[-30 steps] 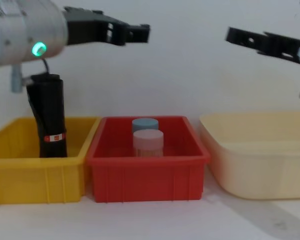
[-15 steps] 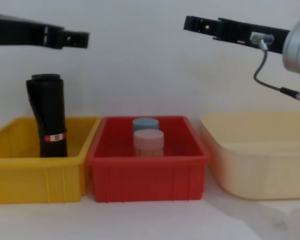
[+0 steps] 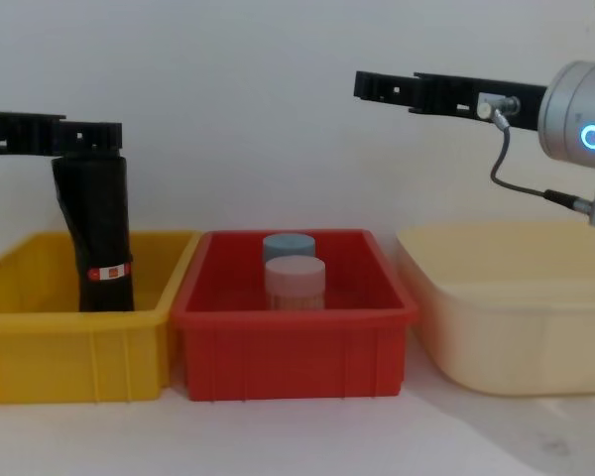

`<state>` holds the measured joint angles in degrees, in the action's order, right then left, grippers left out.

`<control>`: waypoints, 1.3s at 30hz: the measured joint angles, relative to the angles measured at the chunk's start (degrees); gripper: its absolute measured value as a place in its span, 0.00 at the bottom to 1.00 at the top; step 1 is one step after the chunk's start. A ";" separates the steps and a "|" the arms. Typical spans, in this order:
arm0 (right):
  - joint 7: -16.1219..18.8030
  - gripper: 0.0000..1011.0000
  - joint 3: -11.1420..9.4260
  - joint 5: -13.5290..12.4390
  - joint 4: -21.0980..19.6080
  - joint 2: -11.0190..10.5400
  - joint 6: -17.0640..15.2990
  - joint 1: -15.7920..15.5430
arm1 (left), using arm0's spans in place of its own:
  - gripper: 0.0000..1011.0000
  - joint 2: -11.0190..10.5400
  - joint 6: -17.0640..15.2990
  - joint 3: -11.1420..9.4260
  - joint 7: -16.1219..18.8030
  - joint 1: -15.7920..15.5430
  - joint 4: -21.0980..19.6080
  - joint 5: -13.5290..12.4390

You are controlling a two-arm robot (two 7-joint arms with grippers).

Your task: Pick up the garbage bag with the one hand and transfer it to the other hand.

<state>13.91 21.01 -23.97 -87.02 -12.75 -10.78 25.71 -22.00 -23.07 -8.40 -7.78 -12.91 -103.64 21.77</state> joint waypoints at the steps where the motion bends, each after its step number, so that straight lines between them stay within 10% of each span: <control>1: -0.02 0.99 0.01 0.10 0.21 0.00 0.01 0.13 | 0.99 0.05 0.28 0.06 -0.26 -0.09 0.32 0.22; 39: 0.68 0.99 -1.20 2.51 5.42 -0.34 -1.09 1.49 | 0.99 2.88 4.33 -3.89 -4.93 -10.09 17.68 2.52</control>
<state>14.59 19.82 -21.46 -81.60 -13.09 -11.87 27.19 -19.12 -18.75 -12.29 -12.71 -23.00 -85.96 24.29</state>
